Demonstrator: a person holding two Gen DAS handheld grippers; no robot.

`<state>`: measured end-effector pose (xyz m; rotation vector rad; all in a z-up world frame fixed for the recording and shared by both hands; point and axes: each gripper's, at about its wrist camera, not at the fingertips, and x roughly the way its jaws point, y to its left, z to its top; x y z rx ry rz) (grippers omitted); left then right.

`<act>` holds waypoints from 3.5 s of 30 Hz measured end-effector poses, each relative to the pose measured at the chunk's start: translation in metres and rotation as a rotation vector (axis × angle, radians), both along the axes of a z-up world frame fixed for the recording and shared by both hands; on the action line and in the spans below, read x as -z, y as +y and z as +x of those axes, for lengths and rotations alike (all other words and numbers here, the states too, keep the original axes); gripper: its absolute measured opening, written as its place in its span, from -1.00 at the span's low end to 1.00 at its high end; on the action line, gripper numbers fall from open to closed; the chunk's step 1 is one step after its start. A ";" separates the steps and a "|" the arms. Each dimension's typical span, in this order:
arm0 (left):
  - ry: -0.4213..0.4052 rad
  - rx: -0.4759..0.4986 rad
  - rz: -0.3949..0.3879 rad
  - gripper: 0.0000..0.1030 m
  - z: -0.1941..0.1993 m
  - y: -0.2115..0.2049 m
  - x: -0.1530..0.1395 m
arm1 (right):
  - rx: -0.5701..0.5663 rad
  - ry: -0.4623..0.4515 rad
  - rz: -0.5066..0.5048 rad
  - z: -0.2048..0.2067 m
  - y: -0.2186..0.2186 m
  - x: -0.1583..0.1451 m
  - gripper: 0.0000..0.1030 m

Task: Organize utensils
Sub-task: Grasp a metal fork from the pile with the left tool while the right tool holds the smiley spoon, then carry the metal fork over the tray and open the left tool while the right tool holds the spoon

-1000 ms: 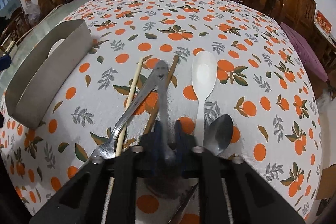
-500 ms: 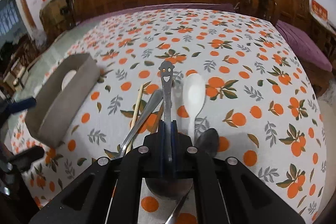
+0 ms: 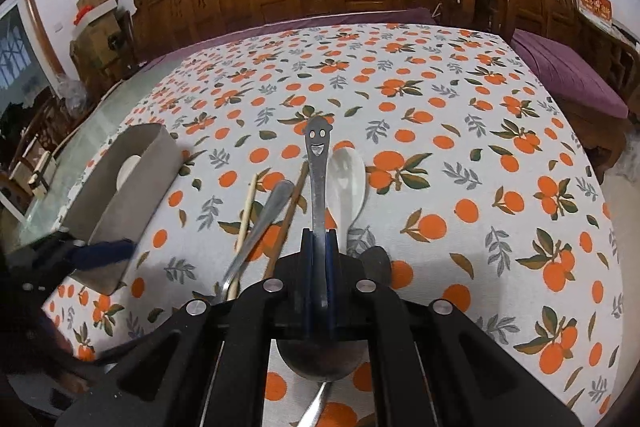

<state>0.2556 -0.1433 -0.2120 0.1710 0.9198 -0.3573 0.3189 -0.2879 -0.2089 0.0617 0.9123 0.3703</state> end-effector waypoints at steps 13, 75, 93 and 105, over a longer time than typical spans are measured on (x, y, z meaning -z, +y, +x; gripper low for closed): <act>0.075 -0.054 0.025 0.18 0.028 -0.004 0.029 | 0.009 -0.005 0.055 0.000 -0.008 -0.007 -0.86; -0.050 -0.058 -0.018 -0.89 0.011 0.046 -0.044 | -0.090 -0.030 0.030 -0.014 0.029 -0.014 -0.86; -0.069 -0.196 -0.017 -0.89 0.005 0.133 -0.054 | -0.223 -0.066 -0.012 -0.038 0.077 -0.024 -0.86; -0.005 -0.273 -0.014 -0.89 0.019 0.163 -0.016 | -0.231 -0.057 -0.031 -0.040 0.082 -0.018 -0.86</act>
